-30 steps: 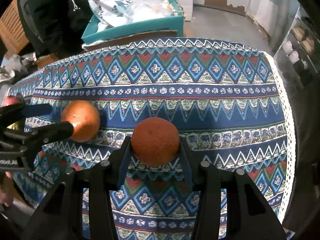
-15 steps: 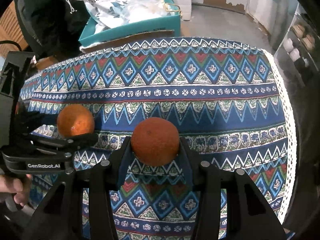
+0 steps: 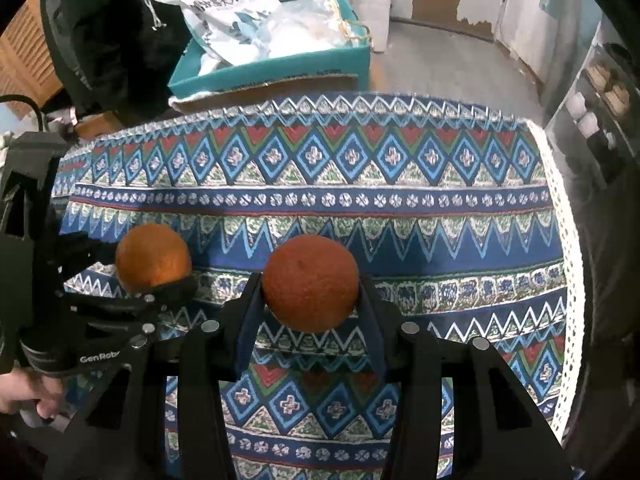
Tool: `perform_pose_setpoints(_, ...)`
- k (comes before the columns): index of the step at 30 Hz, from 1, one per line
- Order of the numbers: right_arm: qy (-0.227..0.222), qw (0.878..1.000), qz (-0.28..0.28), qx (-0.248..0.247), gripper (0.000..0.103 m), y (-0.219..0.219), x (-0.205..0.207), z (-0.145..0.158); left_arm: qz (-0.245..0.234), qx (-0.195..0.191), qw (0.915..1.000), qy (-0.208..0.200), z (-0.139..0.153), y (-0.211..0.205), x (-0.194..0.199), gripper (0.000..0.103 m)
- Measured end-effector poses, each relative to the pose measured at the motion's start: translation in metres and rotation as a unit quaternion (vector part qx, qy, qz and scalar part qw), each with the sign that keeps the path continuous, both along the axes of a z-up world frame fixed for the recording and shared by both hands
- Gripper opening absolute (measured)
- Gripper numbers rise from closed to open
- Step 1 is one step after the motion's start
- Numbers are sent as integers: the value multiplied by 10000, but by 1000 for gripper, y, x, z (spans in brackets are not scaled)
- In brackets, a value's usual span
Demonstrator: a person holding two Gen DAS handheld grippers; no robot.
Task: Organize fruits
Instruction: 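Carry the tangerine with the left tool while the right tool carries its tangerine over the bowl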
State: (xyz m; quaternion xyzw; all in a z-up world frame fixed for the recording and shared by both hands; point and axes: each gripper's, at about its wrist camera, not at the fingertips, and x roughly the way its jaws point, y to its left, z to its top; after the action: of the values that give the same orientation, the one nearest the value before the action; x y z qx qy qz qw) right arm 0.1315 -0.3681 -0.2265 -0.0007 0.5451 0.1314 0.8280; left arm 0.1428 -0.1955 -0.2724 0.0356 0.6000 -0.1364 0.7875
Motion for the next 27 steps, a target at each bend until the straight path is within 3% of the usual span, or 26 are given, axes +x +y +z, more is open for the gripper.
perform_pose_setpoints(27,-828,9953,481,142,45,48,-42,105,-56,-437,9943,-966,124,40,-66,66)
